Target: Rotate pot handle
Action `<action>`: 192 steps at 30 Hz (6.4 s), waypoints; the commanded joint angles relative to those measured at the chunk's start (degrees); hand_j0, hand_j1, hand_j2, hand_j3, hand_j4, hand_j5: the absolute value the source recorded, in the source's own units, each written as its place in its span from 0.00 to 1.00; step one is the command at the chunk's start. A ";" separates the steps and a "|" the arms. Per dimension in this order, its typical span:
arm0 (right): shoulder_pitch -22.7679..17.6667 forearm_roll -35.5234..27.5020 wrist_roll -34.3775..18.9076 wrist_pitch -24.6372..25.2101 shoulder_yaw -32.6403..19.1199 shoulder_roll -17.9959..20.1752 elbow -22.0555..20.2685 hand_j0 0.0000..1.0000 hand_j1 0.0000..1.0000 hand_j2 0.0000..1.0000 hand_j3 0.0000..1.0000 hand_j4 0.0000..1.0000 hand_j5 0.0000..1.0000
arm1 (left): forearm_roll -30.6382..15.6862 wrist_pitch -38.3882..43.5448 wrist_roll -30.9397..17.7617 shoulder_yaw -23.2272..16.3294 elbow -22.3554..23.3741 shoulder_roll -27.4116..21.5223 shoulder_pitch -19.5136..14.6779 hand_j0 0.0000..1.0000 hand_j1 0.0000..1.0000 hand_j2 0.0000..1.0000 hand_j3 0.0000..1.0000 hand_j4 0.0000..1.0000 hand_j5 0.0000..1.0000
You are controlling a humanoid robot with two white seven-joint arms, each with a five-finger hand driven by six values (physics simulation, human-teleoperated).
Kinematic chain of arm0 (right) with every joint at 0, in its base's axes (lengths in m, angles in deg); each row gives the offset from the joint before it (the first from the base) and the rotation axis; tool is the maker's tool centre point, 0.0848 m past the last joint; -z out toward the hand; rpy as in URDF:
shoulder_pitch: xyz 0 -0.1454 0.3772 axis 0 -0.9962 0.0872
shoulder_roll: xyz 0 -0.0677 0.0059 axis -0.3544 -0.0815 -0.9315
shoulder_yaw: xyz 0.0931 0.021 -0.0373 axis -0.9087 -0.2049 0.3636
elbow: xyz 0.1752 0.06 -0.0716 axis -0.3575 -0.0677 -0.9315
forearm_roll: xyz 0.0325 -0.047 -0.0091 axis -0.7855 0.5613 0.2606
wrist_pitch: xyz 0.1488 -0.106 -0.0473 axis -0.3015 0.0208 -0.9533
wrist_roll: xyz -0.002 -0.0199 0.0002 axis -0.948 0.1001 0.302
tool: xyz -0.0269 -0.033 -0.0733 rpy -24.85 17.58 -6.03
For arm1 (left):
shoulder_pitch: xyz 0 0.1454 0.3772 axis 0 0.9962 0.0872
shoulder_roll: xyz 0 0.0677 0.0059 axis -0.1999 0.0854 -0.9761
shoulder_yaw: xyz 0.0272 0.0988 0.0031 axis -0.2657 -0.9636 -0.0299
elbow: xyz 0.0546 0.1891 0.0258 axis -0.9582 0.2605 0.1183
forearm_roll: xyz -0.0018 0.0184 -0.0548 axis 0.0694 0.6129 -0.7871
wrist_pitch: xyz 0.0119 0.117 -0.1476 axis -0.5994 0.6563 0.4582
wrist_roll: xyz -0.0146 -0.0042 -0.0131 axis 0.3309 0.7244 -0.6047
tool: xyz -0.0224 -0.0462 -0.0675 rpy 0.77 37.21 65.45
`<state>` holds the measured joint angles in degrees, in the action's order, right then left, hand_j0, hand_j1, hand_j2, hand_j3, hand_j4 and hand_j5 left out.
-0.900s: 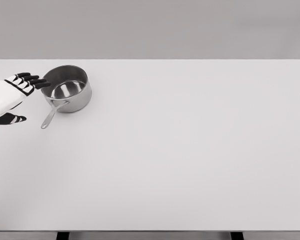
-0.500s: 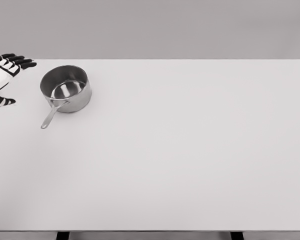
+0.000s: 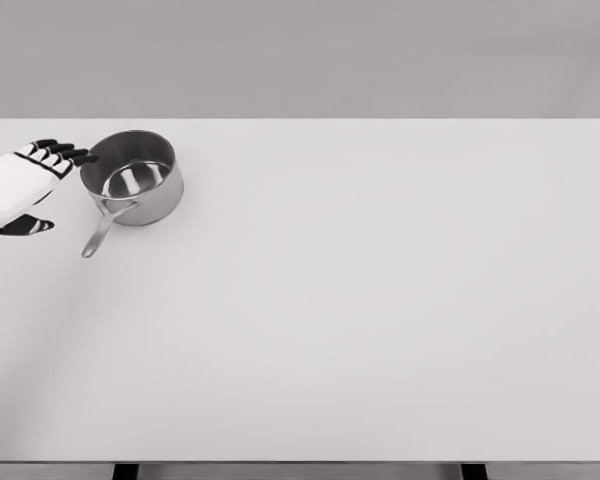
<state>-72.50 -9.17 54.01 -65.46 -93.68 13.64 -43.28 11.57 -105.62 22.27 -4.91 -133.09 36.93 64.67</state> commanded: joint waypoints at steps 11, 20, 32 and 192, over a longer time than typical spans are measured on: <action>0.00 0.01 -0.01 0.00 0.00 0.00 0.00 1.00 1.00 1.00 1.00 1.00 1.00 | 0.65 0.07 0.13 -0.20 -4.48 1.48 1.32 1.00 1.00 1.00 1.00 1.00 1.00; 0.00 0.01 -0.01 0.00 0.00 0.00 0.00 1.00 1.00 1.00 1.00 1.00 1.00 | 0.65 0.07 0.13 -0.37 -6.68 1.57 2.99 1.00 1.00 1.00 1.00 1.00 1.00; 0.00 0.01 -0.01 0.00 0.00 0.00 0.00 1.00 1.00 1.00 1.00 1.00 1.00 | 0.56 0.07 0.22 -0.37 -9.23 2.62 3.96 1.00 1.00 1.00 1.00 1.00 1.00; 0.00 0.01 -0.01 0.00 0.00 0.00 0.00 1.00 1.00 1.00 1.00 1.00 1.00 | -9.28 0.07 0.57 -21.20 -0.79 -10.56 -9.93 1.00 1.00 1.00 1.00 1.00 1.00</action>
<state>-72.50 -9.17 54.01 -65.47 -93.68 13.64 -43.28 2.64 -105.61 22.81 -26.39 -133.92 26.54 54.74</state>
